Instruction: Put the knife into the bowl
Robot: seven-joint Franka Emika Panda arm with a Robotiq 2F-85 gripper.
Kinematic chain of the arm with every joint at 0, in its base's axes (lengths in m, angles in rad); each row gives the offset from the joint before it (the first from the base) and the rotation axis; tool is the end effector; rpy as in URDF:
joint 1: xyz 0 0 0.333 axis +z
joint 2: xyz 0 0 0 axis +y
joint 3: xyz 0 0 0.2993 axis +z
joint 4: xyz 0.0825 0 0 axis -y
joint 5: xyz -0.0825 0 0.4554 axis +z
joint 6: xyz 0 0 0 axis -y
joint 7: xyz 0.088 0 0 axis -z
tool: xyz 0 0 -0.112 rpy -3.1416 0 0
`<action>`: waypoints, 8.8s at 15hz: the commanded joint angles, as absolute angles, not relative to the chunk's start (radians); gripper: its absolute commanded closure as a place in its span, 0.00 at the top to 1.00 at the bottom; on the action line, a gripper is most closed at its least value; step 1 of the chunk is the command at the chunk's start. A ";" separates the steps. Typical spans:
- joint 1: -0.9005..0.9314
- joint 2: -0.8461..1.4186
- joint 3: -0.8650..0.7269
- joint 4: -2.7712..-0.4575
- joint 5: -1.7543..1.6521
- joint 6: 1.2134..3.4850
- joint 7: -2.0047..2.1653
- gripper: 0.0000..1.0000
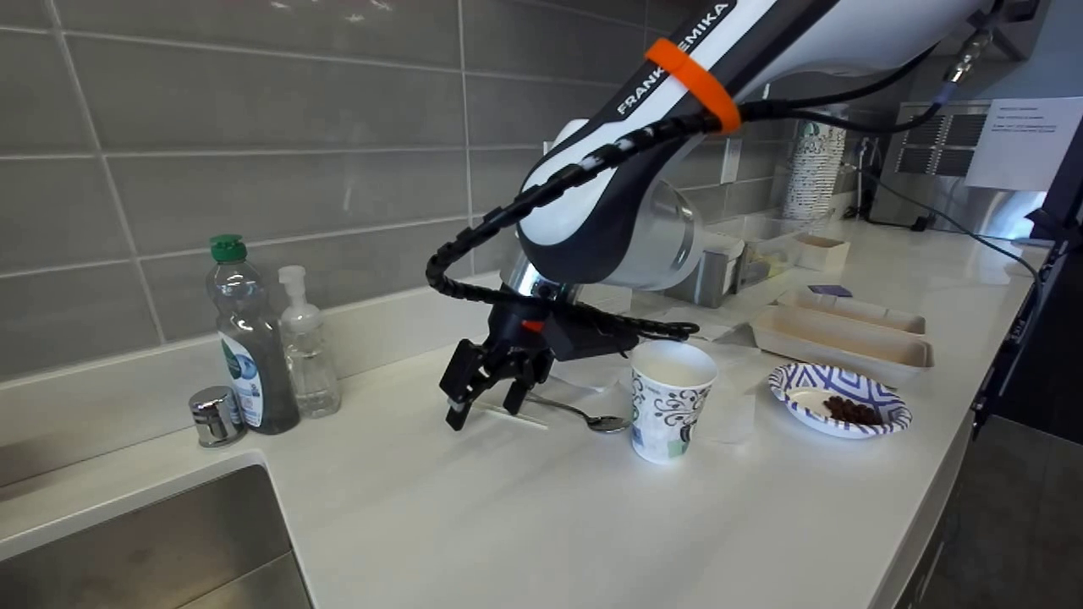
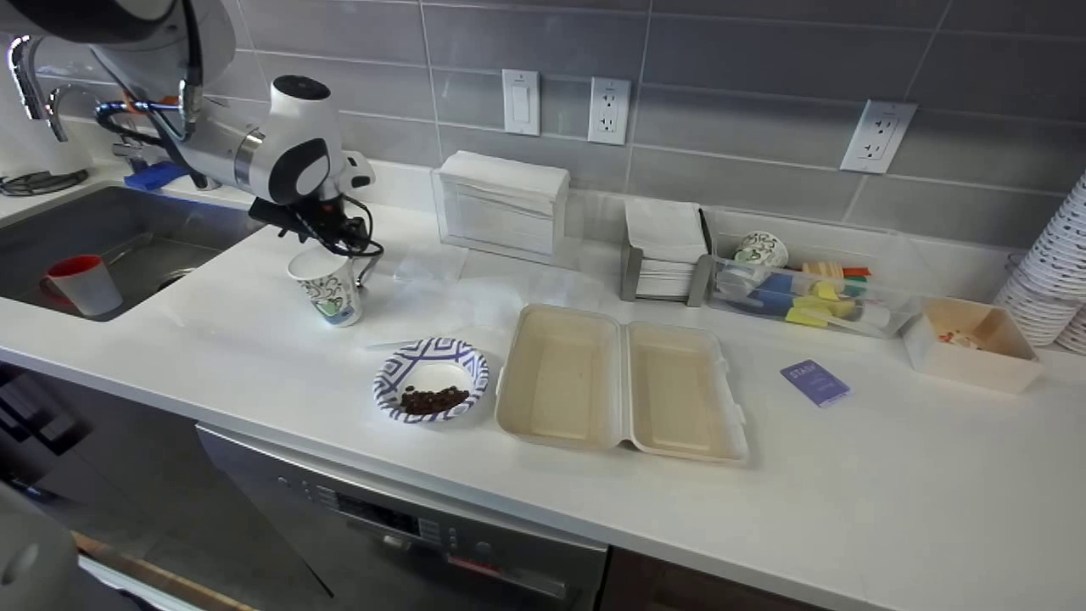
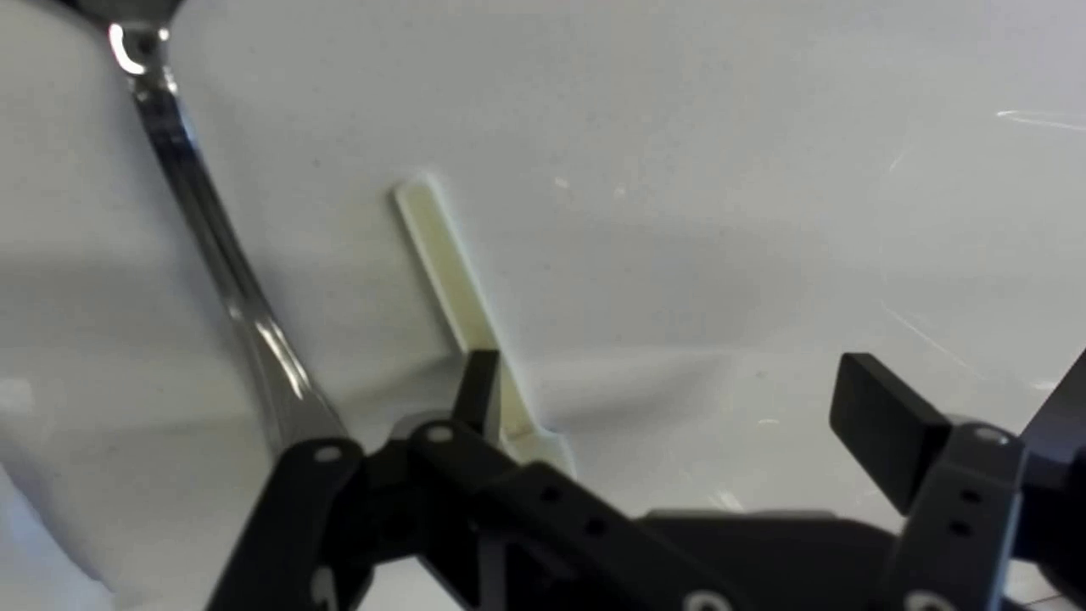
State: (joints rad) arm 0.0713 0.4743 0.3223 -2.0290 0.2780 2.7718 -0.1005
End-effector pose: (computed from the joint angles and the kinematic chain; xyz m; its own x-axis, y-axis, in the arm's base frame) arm 0.6177 0.2452 0.1734 0.9557 0.1495 0.2534 0.2207 -0.9338 -0.2815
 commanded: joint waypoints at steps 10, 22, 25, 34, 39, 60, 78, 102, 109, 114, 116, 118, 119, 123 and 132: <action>0.150 0.450 0.217 -1.986 0.123 2.629 -0.050 1.00; 0.229 0.492 0.143 -1.897 -0.022 2.497 0.018 0.63; 0.245 0.503 0.127 -1.889 -0.052 2.496 0.039 0.70; 0.249 0.528 0.123 -1.868 -0.058 2.487 0.051 0.54; 0.249 0.527 0.122 -1.863 -0.062 2.474 0.045 0.44; 0.255 0.452 0.120 -1.884 -0.084 2.471 0.051 0.03; 0.184 0.092 0.111 -1.996 -0.072 2.169 0.082 0.03; -0.115 -0.446 0.035 -2.656 -0.079 2.053 0.436 0.03; -0.123 -0.359 0.048 -2.645 -0.031 2.075 0.591 0.03; -0.128 -0.322 0.039 -2.663 -0.017 2.098 0.707 0.03; -0.128 -0.312 0.030 -2.673 -0.009 2.116 0.721 0.03; -0.132 -0.302 0.018 -2.685 -0.009 2.158 0.715 0.03; -0.137 -0.299 0.014 -2.692 -0.017 2.187 0.709 0.03; -0.151 -0.266 0.004 -2.706 -0.036 2.275 0.706 0.03; -0.138 -0.212 -0.008 -2.724 0.004 2.400 0.658 0.37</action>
State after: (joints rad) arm -0.1467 -0.2255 0.0058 -2.7125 -0.0235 2.3762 0.6922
